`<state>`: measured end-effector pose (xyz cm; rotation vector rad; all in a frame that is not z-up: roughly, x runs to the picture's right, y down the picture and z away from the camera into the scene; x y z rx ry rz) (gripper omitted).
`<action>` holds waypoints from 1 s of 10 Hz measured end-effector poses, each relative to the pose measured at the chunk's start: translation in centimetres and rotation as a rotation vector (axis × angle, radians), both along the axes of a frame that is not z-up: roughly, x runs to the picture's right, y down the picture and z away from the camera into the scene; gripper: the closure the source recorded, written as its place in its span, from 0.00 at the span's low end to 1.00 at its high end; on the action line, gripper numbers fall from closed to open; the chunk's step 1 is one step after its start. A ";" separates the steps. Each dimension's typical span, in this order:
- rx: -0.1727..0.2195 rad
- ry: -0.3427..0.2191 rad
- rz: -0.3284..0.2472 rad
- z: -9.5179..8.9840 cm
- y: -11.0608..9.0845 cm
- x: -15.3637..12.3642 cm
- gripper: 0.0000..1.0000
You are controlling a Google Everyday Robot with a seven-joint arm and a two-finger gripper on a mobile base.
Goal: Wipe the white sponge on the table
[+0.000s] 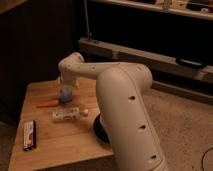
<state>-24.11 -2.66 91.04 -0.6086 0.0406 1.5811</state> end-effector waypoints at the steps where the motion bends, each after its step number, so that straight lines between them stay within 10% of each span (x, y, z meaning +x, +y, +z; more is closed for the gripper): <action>1: -0.009 -0.004 0.005 0.6 0.3 0.4 0.20; 10: -0.080 0.002 -0.088 3.8 2.6 -1.5 0.20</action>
